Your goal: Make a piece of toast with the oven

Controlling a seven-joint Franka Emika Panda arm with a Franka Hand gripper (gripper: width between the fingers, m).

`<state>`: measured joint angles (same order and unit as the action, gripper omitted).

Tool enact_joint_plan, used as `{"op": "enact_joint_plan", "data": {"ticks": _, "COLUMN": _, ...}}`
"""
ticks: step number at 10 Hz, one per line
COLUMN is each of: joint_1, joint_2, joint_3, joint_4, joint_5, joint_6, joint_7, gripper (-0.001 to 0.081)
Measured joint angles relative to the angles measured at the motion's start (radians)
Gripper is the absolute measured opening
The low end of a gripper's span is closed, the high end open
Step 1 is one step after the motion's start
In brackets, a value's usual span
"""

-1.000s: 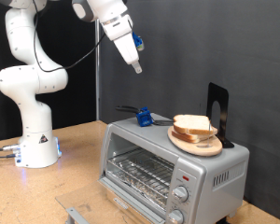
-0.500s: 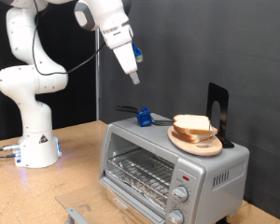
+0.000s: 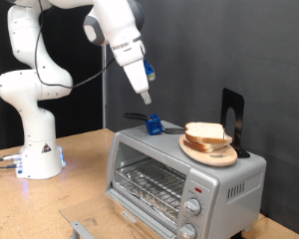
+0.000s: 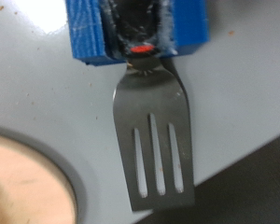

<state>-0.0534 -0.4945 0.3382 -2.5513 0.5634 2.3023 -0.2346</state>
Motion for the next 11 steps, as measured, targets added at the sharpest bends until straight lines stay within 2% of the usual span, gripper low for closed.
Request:
{"op": "enact_joint_plan", "data": {"ticks": 4, "joint_1": 0.002, "joint_2": 0.084, "joint_3": 0.023, "joint_4": -0.019, "joint_5": 0.0, "joint_6": 0.074, "joint_7": -0.024, "gripper": 0.0809}}
{"op": "enact_joint_plan", "data": {"ticks": 11, "joint_1": 0.035, "joint_2": 0.137, "joint_3": 0.047, "joint_4": -0.037, "joint_5": 0.04, "joint_6": 0.13, "joint_7": -0.064, "gripper": 0.0809}}
